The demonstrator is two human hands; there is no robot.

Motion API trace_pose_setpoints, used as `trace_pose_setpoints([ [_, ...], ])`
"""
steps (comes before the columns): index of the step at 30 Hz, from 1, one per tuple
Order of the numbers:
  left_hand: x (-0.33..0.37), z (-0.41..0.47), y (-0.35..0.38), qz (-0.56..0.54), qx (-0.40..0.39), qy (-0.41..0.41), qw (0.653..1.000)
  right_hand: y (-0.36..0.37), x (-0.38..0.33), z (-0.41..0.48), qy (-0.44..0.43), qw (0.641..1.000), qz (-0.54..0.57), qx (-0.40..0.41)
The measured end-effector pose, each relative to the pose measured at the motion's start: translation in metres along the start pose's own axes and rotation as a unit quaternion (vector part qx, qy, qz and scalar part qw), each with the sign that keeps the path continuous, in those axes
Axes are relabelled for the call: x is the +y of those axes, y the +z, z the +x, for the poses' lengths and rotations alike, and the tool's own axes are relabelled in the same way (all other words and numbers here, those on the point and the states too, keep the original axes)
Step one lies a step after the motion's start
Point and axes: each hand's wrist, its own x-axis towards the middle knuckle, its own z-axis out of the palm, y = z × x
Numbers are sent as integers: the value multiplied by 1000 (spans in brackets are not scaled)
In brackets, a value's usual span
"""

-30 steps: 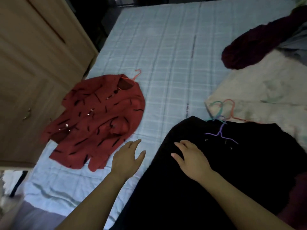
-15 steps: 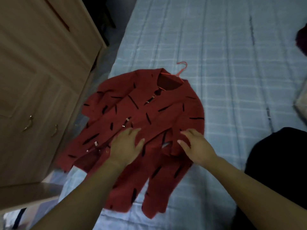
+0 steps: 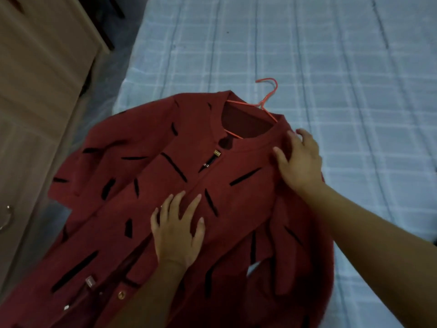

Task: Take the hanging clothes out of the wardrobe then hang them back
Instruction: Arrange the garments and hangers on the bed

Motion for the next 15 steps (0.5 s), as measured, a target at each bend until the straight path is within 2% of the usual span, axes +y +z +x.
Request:
trace_pose_setpoints([
  [3,-1,1,5,4,-2,-2,1000,6,2,23,52,998,1,-30],
  [5,-2,1,6,6,-4,1,1000,7,0,30,59,998,13,-19],
  [12,-1,0,3,8,-4,2,1000,-3,-8,8,-20,994,89,67],
  [15,4,1,-9,7,-36,0,999,-26,-19,-6,-47,988,112,94],
])
